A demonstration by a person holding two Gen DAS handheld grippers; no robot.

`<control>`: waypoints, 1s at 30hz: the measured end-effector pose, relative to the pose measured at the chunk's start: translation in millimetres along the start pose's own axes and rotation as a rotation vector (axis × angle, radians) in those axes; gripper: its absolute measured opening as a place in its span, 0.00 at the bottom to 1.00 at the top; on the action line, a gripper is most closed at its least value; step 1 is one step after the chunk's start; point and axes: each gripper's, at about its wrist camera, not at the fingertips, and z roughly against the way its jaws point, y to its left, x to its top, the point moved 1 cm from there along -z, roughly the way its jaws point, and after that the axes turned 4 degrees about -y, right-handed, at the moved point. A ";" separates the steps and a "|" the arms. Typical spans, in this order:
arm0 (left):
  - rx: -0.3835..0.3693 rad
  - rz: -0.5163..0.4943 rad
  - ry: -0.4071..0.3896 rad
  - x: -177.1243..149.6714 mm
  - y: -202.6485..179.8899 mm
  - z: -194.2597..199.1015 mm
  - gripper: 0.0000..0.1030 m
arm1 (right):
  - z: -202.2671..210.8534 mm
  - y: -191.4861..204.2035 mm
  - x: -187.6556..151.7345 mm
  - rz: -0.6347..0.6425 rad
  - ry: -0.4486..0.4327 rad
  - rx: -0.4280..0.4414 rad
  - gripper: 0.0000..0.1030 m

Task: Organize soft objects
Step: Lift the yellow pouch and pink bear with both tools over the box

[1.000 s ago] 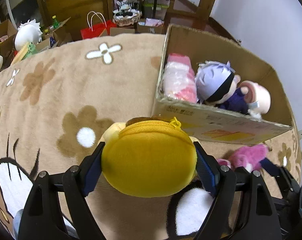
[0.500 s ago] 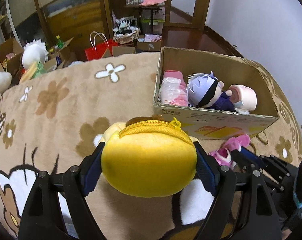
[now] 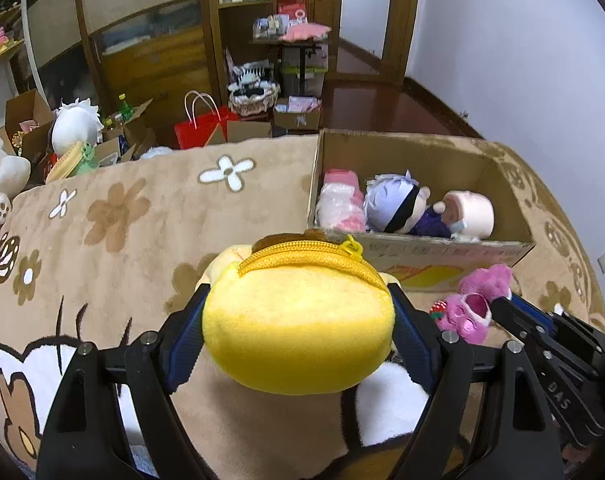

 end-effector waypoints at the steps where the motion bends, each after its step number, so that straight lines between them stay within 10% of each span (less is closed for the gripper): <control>1: -0.003 0.003 -0.013 1.1 0.4 3.0 0.80 | 5.5 0.6 1.6 -0.003 -0.015 0.004 0.12; 15: -0.003 -0.027 -0.243 29.8 -11.5 39.8 0.80 | 68.8 5.9 44.4 -0.005 -0.265 0.023 0.12; 30: -0.004 -0.146 -0.354 59.6 -45.3 5.5 0.80 | 35.9 -13.2 79.8 -0.013 -0.307 0.013 0.12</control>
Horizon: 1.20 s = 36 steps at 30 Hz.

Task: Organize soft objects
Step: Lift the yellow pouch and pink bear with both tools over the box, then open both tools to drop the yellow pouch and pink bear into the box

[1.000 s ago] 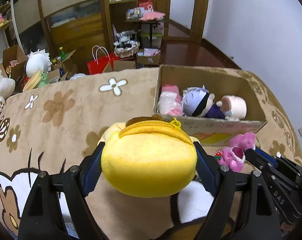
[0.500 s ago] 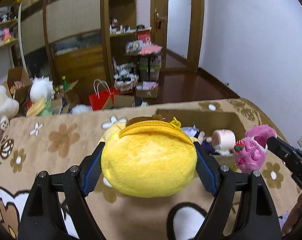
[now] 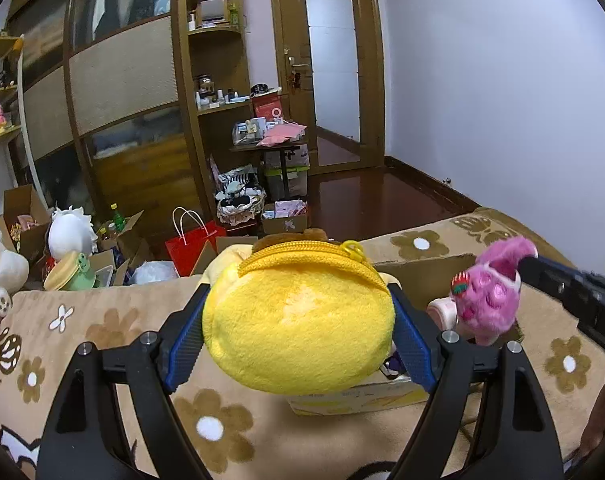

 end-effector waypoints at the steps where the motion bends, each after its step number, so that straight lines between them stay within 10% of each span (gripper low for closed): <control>1: -0.003 -0.009 0.001 -1.3 -1.9 -4.0 0.80 | -4.0 -2.8 0.6 -0.002 0.001 -0.001 0.12; 36: -0.061 0.021 0.116 -21.1 -2.3 -62.0 0.88 | -59.6 -29.5 -24.0 -0.053 0.123 0.022 0.23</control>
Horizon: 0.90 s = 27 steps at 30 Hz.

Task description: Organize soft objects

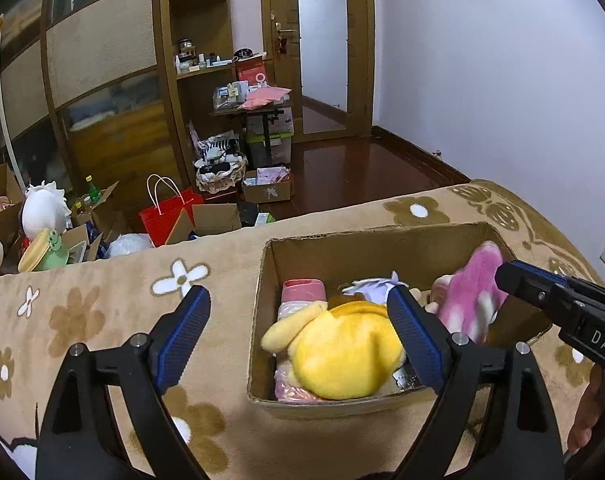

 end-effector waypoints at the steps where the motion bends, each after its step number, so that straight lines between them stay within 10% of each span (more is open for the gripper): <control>1: 0.003 -0.002 0.003 0.5 -0.1 1.2 0.93 | 1.5 0.1 0.7 -0.004 -0.004 0.000 0.27; 14: 0.017 0.008 -0.081 14.7 7.0 87.2 1.00 | 70.7 7.0 19.4 0.008 -0.140 -0.075 1.00; 27: 0.051 -0.003 -0.144 15.6 9.3 168.9 1.00 | 148.6 40.3 15.3 0.108 -0.201 -0.128 1.00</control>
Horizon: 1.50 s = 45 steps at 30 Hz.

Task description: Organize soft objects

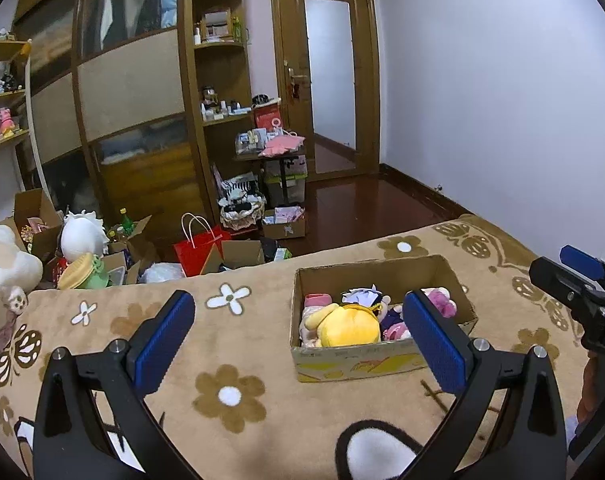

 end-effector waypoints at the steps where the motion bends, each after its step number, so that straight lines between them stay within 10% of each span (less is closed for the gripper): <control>1: 0.003 -0.001 -0.006 -0.8 1.0 5.8 1.00 | 6.6 0.8 0.4 0.008 -0.008 -0.011 1.00; 16: 0.025 -0.027 -0.040 -15.8 5.4 48.9 1.00 | 49.8 -7.5 -15.6 0.011 -0.023 -0.092 1.00; 45: 0.007 -0.077 0.012 -35.1 -13.6 1.6 1.00 | 30.0 -21.2 -40.4 -0.020 0.041 -0.123 1.00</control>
